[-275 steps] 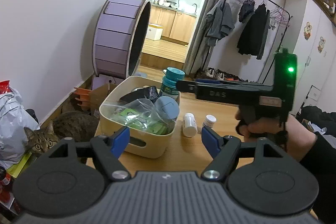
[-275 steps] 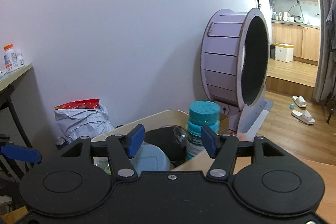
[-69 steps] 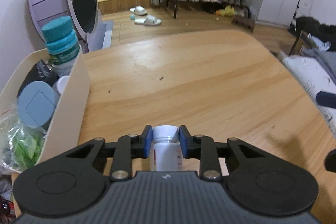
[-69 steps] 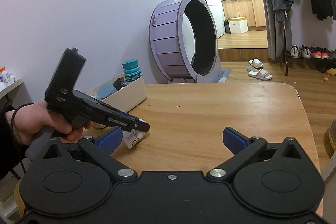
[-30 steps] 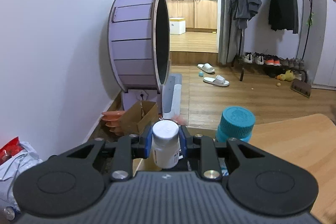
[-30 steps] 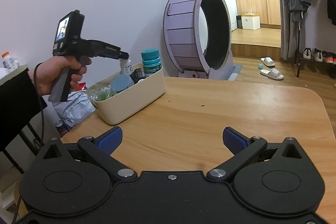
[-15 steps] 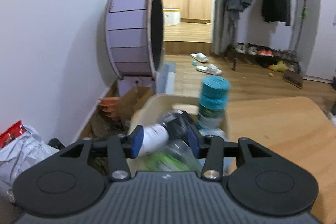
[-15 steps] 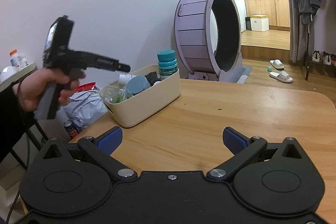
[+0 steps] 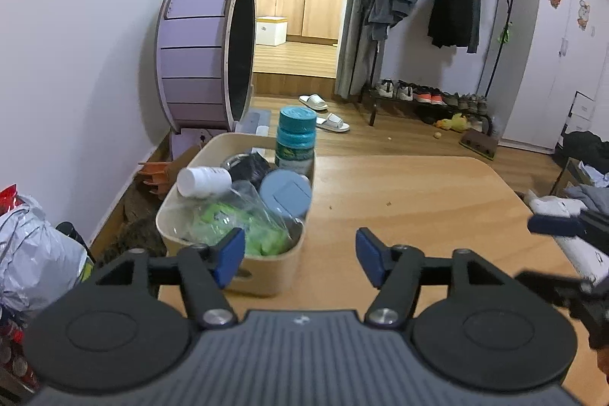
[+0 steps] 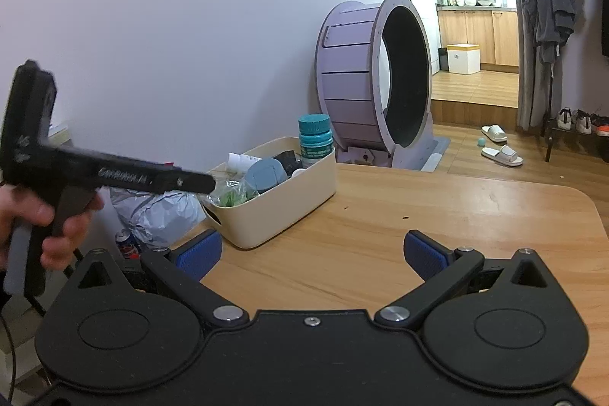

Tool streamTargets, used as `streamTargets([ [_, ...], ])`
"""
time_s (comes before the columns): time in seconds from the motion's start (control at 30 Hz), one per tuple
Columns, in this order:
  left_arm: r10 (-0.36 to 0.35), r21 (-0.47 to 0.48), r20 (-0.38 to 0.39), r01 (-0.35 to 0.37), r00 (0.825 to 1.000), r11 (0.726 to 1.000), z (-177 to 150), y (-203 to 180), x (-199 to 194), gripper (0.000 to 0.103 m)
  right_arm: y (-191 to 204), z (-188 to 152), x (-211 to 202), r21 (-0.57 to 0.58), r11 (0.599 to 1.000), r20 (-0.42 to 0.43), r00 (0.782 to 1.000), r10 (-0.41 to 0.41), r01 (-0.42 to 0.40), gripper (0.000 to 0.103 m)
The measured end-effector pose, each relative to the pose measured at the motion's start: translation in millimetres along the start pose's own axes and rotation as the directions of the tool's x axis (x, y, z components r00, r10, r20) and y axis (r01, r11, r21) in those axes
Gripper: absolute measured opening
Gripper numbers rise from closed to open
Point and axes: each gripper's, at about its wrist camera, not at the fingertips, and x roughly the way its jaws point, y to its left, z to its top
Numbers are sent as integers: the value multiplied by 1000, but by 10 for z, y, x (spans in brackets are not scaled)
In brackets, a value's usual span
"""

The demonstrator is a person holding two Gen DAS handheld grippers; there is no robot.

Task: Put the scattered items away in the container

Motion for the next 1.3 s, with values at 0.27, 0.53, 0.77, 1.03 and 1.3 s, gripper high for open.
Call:
streamTargets([
  [0.27,9,-50,-5,-10,1000,999,-100,-43,-175,75,48,40,-81,-4,999,6,999,-32,32,103],
  [0.53,40,-60,13,-39,999,997,-117,-57,-344,91,120,100,-59,-25,998,-26,998,-61,60,103],
  [0.77,51,-36,-22,-52,998,998,-100,-91,-414,103,224,220,-61,-51,996,-50,996,-76,74,103],
  [1.03,104,-29,-68,-107,992,994,-5,-23,-532,103,397,451,10,-116,992,-83,995,-56,47,103],
  [1.3,137,-26,-126,-141,983,990,168,87,-531,103,585,751,217,-191,982,-153,987,-38,8,103],
])
